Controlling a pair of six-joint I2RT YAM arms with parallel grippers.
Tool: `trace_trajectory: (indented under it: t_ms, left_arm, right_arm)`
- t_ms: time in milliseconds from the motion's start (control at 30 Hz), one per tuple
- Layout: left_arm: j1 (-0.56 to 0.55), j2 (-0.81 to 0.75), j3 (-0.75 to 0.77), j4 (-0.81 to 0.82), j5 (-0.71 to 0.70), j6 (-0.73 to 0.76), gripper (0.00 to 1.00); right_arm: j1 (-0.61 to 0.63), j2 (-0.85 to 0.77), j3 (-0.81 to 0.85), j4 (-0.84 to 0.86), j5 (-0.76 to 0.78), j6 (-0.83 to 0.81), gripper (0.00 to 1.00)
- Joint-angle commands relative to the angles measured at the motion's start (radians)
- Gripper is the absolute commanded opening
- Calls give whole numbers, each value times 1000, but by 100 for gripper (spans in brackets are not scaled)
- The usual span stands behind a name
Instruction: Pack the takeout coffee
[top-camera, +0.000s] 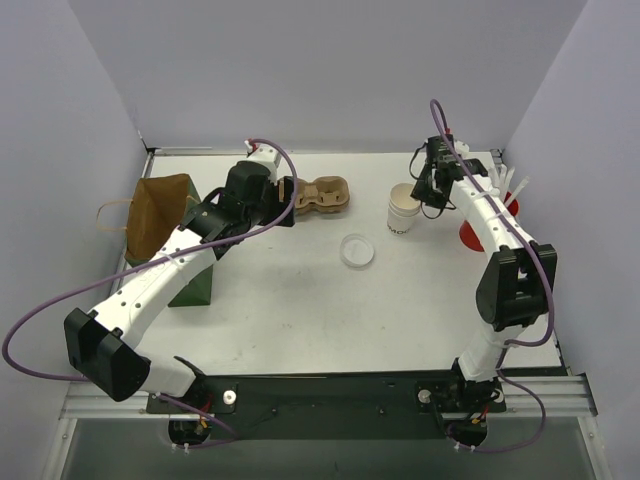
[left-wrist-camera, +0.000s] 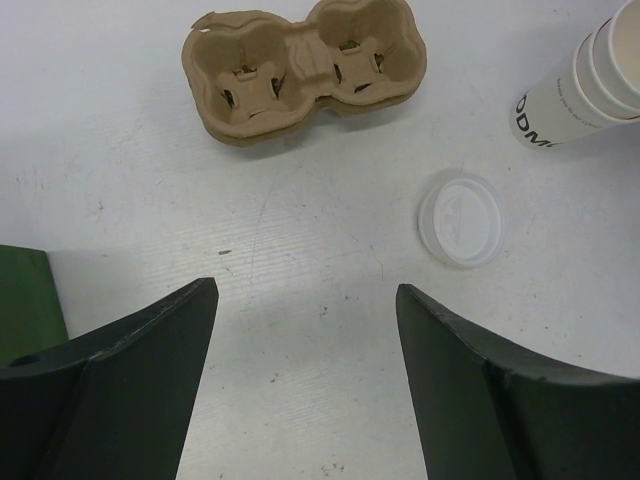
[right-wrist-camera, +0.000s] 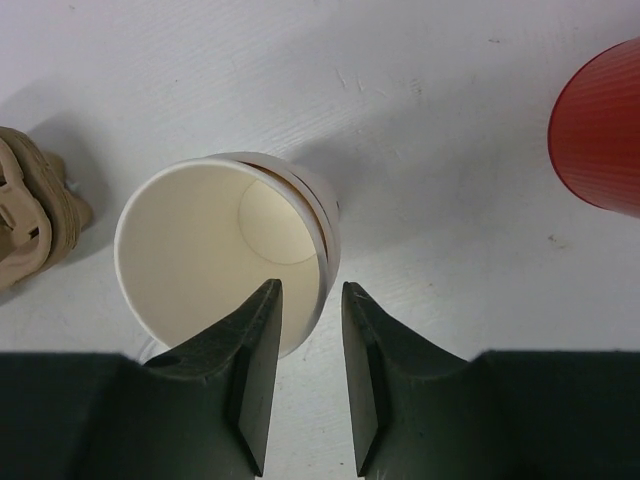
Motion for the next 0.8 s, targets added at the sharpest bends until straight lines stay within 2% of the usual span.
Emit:
trace_trajectory:
  t_ms: [0, 33, 367, 467, 600, 767]
  left_arm:
    - [8, -26, 39, 8, 7, 18, 83]
    - [8, -23, 42, 7, 9, 16, 82]
    - [10, -17, 48, 5, 7, 15, 82]
    - [10, -17, 50, 4, 7, 16, 82]
    - [10, -9, 56, 2, 6, 15, 82]
    - [10, -6, 62, 2, 4, 16, 82]
  right_arm:
    - [3, 18, 51, -31, 2, 7, 24]
    - [3, 21, 54, -31, 7, 7, 20]
    - [4, 34, 91, -69, 16, -10, 6]
    - [1, 34, 97, -80, 19, -16, 7]
    - [1, 42, 94, -86, 27, -27, 15]
    - [3, 68, 108, -89, 31, -33, 15]
